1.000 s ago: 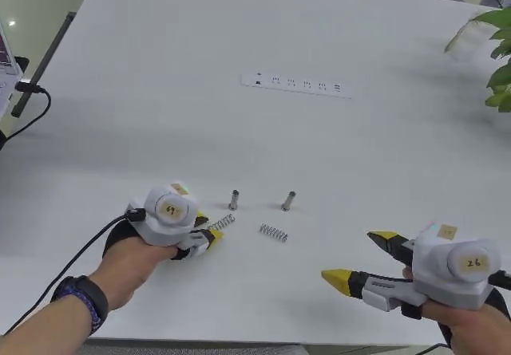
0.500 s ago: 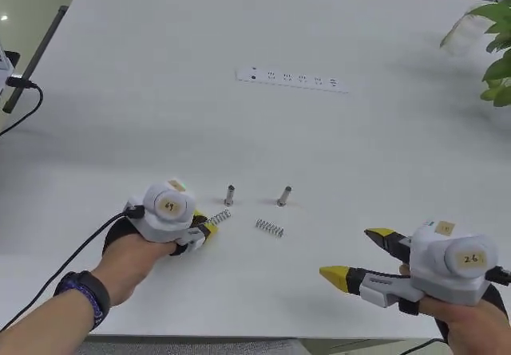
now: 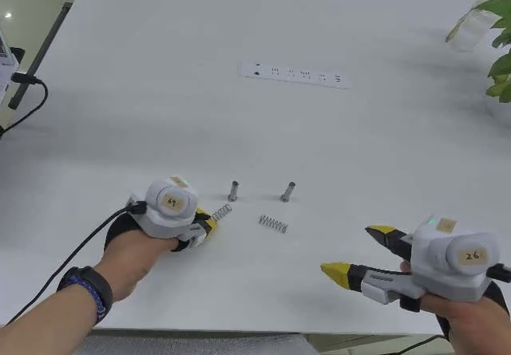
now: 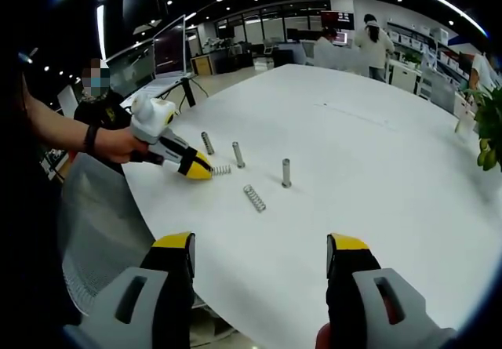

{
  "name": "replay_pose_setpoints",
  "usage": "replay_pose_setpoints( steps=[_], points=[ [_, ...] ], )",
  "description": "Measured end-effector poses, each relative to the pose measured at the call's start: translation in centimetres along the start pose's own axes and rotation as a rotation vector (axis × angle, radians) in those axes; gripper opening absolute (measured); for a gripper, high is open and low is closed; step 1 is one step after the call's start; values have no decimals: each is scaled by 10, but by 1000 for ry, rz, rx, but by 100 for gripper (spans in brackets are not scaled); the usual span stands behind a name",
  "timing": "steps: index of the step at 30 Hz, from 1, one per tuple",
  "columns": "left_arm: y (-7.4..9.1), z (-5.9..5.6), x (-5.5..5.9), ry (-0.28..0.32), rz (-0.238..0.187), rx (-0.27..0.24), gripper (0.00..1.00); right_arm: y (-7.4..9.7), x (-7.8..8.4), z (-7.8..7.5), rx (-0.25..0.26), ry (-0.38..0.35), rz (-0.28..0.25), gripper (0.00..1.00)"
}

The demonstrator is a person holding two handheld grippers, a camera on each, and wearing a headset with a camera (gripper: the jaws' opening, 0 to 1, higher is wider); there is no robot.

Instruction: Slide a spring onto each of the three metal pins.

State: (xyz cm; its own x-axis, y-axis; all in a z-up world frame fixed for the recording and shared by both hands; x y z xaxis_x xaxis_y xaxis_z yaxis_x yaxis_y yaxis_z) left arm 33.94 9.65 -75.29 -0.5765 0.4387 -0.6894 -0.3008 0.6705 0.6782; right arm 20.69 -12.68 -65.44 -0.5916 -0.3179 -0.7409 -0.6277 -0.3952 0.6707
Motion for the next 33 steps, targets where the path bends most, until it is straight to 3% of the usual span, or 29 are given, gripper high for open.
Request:
replay_pose_setpoints(
  steps=[18, 33],
  points=[
    [27, 2, 12, -9, -6, -18, 3, -8, -4, 9, -29, 12, -10, 66],
    [54, -1, 28, -28, -6, -32, 3, -16, -9, 18, -64, 28, -15, 65]
  ],
)
Point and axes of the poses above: the centre of the closed fingertips' face, and the gripper's own axes: y roughly backward along the fingers, z roughly to its left, x roughly out of its underside, the point moved 5 cm from there along y, roughly backward along the fingers, and after that the axes turned 8 degrees about y, right-handed, at the moved point
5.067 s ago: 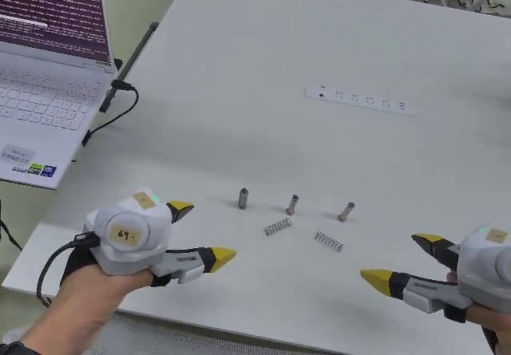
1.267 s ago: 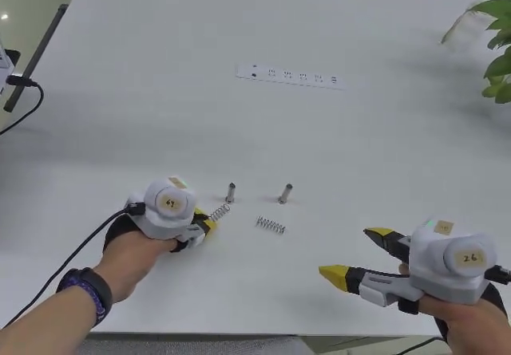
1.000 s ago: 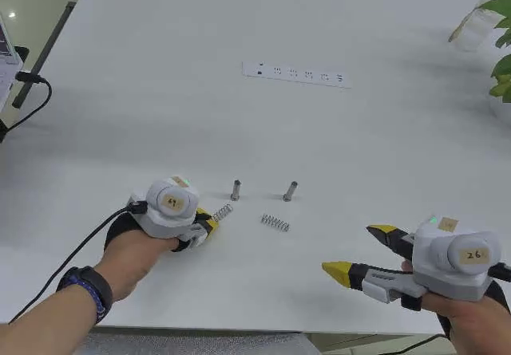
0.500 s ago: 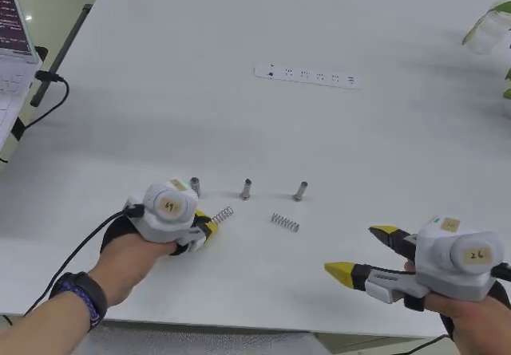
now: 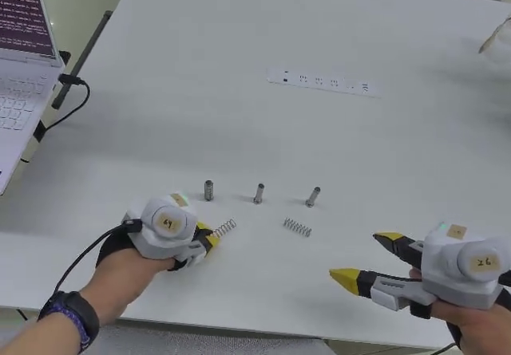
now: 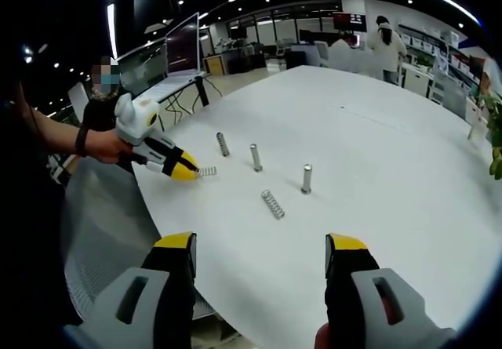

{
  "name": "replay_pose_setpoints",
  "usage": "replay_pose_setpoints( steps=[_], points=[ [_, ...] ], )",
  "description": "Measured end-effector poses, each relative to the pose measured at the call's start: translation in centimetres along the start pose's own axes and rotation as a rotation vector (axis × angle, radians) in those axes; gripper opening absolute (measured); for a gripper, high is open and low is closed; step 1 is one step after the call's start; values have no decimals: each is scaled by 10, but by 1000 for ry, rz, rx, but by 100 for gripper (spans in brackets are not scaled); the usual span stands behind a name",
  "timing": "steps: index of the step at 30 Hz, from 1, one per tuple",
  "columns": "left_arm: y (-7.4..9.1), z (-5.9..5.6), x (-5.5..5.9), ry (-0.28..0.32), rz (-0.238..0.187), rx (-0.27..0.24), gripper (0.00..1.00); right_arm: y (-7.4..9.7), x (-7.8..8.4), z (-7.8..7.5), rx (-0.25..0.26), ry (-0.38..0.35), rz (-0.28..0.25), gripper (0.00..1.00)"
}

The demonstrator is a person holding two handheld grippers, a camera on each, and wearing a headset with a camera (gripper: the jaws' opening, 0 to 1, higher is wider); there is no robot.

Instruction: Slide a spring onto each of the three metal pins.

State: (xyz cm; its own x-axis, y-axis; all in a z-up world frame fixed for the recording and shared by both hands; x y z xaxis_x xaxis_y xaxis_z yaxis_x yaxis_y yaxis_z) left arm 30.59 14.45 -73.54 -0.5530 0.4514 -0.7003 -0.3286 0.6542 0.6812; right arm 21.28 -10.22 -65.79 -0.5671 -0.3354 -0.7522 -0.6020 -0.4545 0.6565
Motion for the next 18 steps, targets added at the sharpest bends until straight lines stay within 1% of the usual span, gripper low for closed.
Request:
replay_pose_setpoints(
  steps=[5, 9, 16, 18],
  points=[
    [9, -1, 5, -6, -1, -5, 3, -2, -5, 2, -11, 10, -7, 65],
    [13, 2, 9, -12, 6, -9, 3, -4, -7, 2, -20, 17, -5, 64],
    [17, 5, 25, -20, 42, -18, 3, -7, -7, 5, -30, 22, -5, 64],
    [18, 5, 28, -26, 53, -20, 3, -7, -7, 6, -32, 23, -4, 64]
  ],
)
Point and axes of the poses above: the centre of the closed fingertips' face, and the gripper's own axes: y roughly backward along the fingers, z roughly to its left, x roughly out of its underside, the point moved 5 cm from there along y, roughly backward along the fingers, and after that the axes turned 8 degrees about y, right-handed, at the moved point
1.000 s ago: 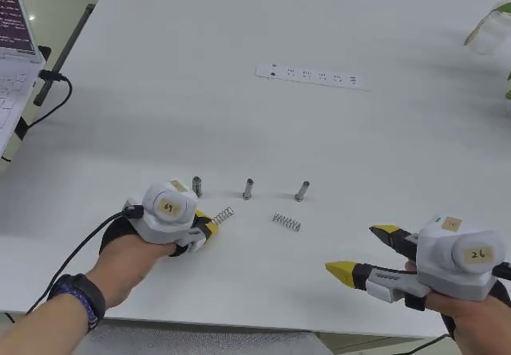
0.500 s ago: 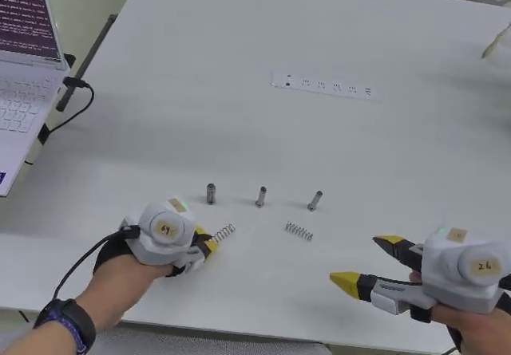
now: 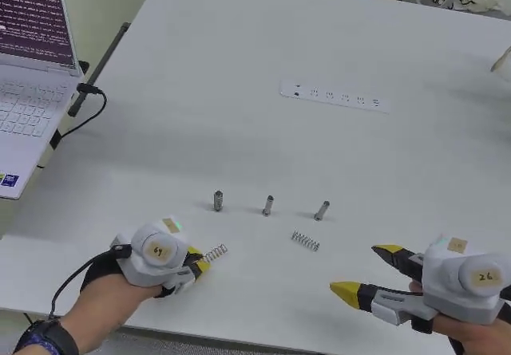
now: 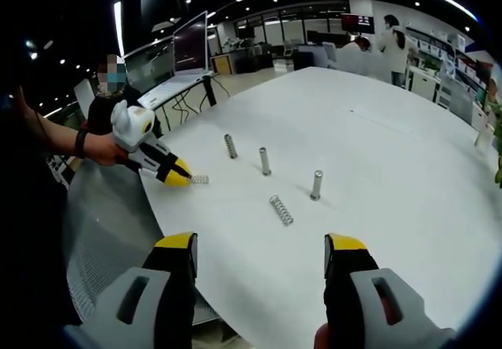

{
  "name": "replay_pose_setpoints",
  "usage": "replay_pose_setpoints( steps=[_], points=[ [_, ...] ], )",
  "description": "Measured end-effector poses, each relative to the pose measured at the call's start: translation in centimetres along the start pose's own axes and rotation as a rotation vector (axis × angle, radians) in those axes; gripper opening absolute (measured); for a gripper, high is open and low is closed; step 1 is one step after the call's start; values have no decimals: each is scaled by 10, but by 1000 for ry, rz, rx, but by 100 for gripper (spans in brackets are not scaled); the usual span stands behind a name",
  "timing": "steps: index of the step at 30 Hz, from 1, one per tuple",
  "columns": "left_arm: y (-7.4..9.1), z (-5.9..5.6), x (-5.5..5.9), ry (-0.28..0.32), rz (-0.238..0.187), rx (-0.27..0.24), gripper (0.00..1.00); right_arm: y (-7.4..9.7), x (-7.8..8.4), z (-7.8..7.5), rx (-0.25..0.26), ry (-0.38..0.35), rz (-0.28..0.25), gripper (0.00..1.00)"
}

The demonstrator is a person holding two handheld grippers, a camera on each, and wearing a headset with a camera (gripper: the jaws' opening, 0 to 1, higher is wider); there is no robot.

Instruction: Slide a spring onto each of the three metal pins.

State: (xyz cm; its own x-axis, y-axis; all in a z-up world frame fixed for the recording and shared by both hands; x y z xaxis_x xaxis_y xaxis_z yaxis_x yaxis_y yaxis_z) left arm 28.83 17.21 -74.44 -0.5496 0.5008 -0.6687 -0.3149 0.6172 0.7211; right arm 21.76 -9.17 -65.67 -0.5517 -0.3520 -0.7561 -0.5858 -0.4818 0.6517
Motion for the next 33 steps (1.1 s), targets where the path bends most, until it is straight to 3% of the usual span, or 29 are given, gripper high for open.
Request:
replay_pose_setpoints(
  steps=[12, 22, 33],
  points=[
    [-3, 3, 11, -14, 39, -19, 3, 2, 2, -1, 1, -1, 5, 64],
    [-5, 4, 8, 5, 27, -27, 6, 3, 4, 0, 3, -2, 8, 64],
    [-7, -2, 7, -37, 31, -23, 2, 0, 5, 4, -14, 7, 16, 64]
  ],
)
Point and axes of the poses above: the centre of the closed fingertips' face, and the gripper's own axes: y roughly backward along the fingers, z roughly to its left, x roughly out of its underside, the point moved 5 cm from there along y, roughly backward along the fingers, and after that the axes turned 8 degrees about y, right-handed, at the moved point
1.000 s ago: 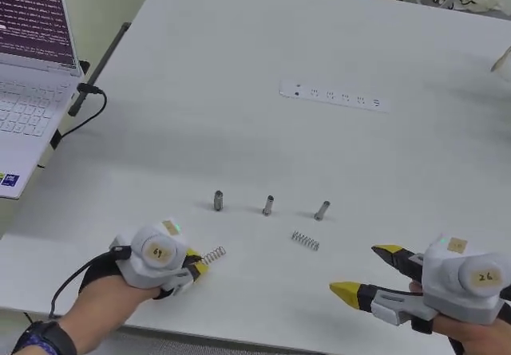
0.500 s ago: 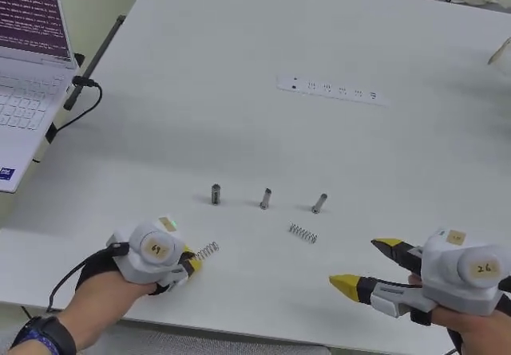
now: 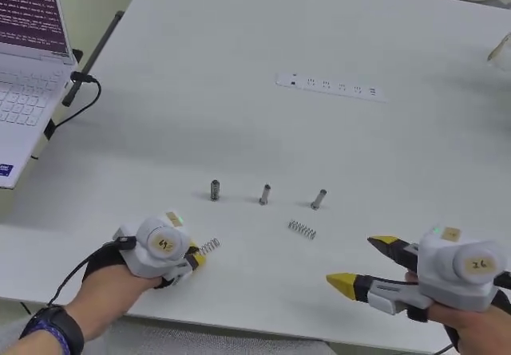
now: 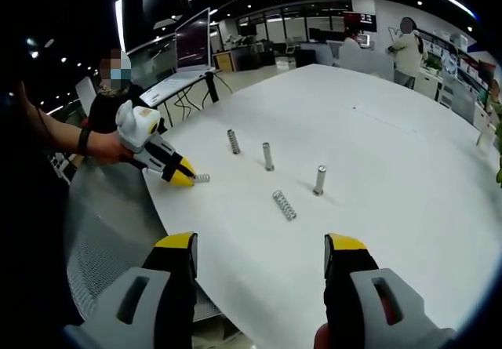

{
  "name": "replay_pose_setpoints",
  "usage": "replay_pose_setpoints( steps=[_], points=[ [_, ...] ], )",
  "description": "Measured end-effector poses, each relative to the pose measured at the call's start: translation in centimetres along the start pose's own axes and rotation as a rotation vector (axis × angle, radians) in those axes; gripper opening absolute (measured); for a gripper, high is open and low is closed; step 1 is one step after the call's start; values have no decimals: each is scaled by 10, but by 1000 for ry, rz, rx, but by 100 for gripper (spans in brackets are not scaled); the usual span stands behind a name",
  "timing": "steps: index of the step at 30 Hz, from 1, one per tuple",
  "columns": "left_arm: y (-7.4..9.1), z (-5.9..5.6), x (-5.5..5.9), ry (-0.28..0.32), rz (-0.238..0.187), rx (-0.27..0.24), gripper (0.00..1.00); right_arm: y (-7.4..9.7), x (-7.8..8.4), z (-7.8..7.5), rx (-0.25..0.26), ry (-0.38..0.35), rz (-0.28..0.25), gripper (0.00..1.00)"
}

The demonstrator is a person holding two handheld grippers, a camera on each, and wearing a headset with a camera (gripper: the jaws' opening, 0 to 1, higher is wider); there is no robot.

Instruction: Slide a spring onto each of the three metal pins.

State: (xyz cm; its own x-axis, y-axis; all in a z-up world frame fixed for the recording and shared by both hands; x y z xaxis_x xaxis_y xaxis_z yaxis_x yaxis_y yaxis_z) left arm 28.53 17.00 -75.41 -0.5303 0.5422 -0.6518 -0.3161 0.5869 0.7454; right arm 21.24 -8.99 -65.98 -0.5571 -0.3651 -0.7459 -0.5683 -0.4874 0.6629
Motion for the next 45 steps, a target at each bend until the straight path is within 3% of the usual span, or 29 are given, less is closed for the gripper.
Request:
replay_pose_setpoints(
  steps=[11, 18, 31, 45],
  points=[
    [18, -6, -6, 5, -53, 15, 2, -8, -8, 7, -41, 29, 3, 61],
    [30, -12, -16, -14, -95, 37, 2, -19, -18, 18, -97, 66, 3, 57],
    [46, -24, -37, -84, -148, 72, 2, -37, -38, 35, -190, 135, -4, 52],
    [57, -46, -54, -167, -178, 122, 2, -49, -53, 51, -282, 207, -3, 45]
  ],
)
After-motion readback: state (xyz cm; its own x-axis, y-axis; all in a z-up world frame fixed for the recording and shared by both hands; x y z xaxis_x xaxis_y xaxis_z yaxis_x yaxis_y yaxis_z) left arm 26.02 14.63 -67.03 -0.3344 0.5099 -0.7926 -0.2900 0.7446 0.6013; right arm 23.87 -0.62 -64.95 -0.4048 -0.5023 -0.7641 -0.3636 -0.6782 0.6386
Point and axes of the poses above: the centre of the closed fingertips' face, and the gripper's own axes: y roughly backward along the fingers, z roughly to its left, x roughly out of its underside, the point moved 5 cm from there along y, roughly backward along the fingers, and after that the axes turned 8 degrees about y, right-handed, at the moved point
